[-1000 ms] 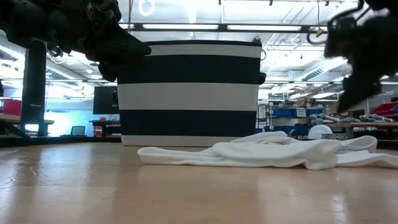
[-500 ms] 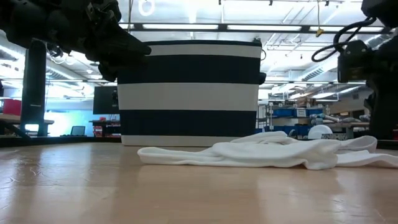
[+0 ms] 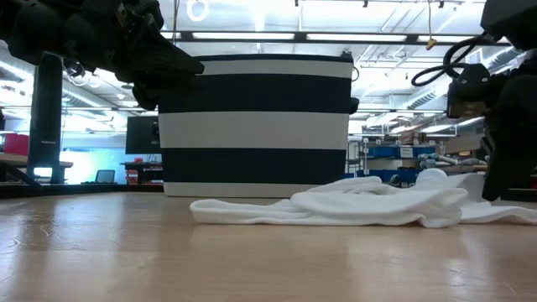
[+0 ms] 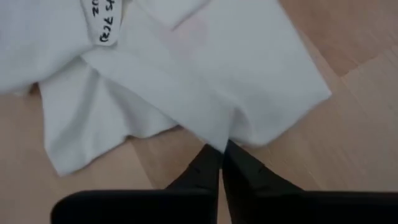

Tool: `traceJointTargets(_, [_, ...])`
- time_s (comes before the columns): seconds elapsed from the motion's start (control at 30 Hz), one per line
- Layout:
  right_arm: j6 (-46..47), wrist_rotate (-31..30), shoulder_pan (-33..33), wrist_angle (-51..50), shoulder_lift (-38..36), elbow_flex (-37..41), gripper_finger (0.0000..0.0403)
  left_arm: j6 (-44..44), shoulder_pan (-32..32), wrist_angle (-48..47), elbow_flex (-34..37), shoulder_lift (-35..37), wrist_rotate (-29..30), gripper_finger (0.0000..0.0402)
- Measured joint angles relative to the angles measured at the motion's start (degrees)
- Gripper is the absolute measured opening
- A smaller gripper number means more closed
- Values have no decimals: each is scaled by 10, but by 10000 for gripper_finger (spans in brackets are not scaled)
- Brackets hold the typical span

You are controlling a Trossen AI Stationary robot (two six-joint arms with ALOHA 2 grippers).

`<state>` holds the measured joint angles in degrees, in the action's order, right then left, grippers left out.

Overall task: Sort clothes
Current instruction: Put the white towel into the blue laundry organizer

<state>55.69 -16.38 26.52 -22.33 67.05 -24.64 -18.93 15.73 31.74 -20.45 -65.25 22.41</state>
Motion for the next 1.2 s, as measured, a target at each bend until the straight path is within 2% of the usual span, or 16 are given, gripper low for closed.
traceJointTargets(0.13, [15, 0, 0, 1, -8, 0, 25, -1, 0, 0, 0, 0, 0, 151])
traceJointTargets(0.3, [5, 1, 0, -4, -23, -7, 7, -1, 0, 0, 0, 0, 0, 151])
traceJointTargets(0.57, [-55, -38, 0, -88, -53, -98, 4, -1, 0, 0, 0, 0, 0, 151])
traceJointTargets(0.7, [-110, -66, 0, -125, -61, -164, 3, -1, 0, 0, 0, 0, 0, 151])
traceJointTargets(0.93, [-252, -116, -10, -119, -63, -269, 2, -1, 0, 2, 0, 0, 0, 151])
traceJointTargets(1.2, [-391, -128, -42, -25, -63, -334, 1, 3, 0, 5, 0, 0, 0, 151])
